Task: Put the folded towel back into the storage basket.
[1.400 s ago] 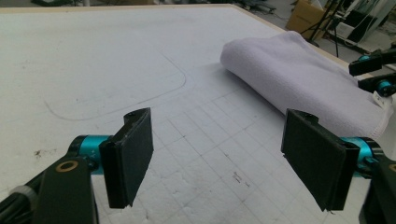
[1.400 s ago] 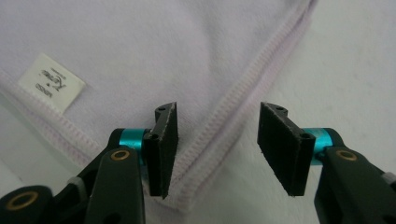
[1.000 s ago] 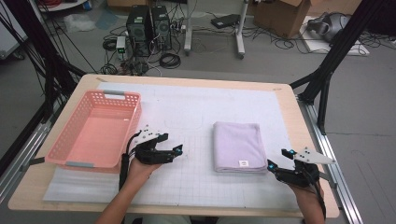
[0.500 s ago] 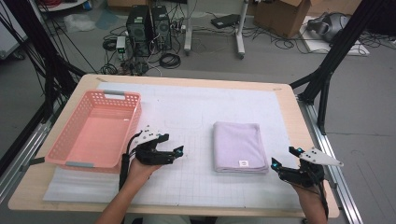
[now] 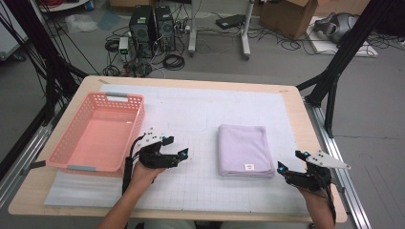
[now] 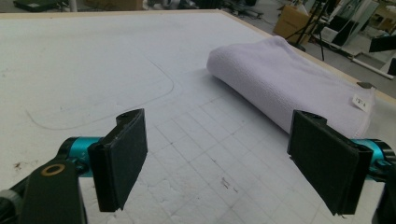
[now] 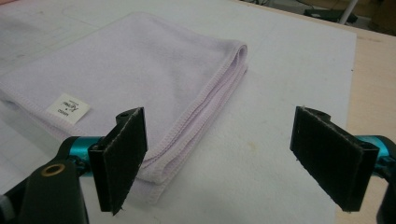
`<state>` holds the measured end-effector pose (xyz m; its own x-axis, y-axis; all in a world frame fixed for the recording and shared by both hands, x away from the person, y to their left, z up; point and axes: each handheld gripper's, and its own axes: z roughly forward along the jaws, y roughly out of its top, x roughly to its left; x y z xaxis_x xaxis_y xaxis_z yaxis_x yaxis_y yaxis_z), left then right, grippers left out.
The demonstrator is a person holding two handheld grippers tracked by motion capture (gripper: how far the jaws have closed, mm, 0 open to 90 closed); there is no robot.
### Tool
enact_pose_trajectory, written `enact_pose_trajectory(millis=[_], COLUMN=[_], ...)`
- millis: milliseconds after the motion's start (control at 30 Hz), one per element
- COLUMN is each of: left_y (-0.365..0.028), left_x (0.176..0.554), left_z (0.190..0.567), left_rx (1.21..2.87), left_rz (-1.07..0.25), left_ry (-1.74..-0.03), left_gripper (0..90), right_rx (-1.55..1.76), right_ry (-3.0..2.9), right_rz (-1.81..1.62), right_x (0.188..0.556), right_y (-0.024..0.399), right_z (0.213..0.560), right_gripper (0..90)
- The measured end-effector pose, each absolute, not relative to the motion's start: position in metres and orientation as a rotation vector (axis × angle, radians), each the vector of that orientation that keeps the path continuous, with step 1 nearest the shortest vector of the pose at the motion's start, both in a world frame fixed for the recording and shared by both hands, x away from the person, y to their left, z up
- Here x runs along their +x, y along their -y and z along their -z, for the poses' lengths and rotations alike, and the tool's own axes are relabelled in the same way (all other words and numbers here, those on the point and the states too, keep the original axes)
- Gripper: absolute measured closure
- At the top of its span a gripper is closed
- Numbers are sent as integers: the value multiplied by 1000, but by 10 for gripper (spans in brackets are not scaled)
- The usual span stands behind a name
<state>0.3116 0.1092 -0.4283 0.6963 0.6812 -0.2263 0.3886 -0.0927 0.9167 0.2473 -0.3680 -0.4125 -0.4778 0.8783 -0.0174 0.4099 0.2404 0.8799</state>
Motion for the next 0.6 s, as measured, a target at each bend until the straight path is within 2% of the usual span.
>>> enact_pose_trajectory(millis=[133, 467, 600], left_y=[-107, -85, -73], left_x=[313, 321, 324], left_z=[428, 427, 425], left_rx=[1725, 1716, 1767], left_rz=[-303, -322, -312], left_ry=[-869, -716, -758], left_gripper=[216, 199, 183], right_rx=[1165, 1161, 1157], right_ry=[-2011, -2024, -2023], right_rz=[-1185, -1197, -1198], right_x=[249, 251, 251], right_y=[366, 364, 364], right_z=[412, 414, 413], right_gripper=[176, 176, 176])
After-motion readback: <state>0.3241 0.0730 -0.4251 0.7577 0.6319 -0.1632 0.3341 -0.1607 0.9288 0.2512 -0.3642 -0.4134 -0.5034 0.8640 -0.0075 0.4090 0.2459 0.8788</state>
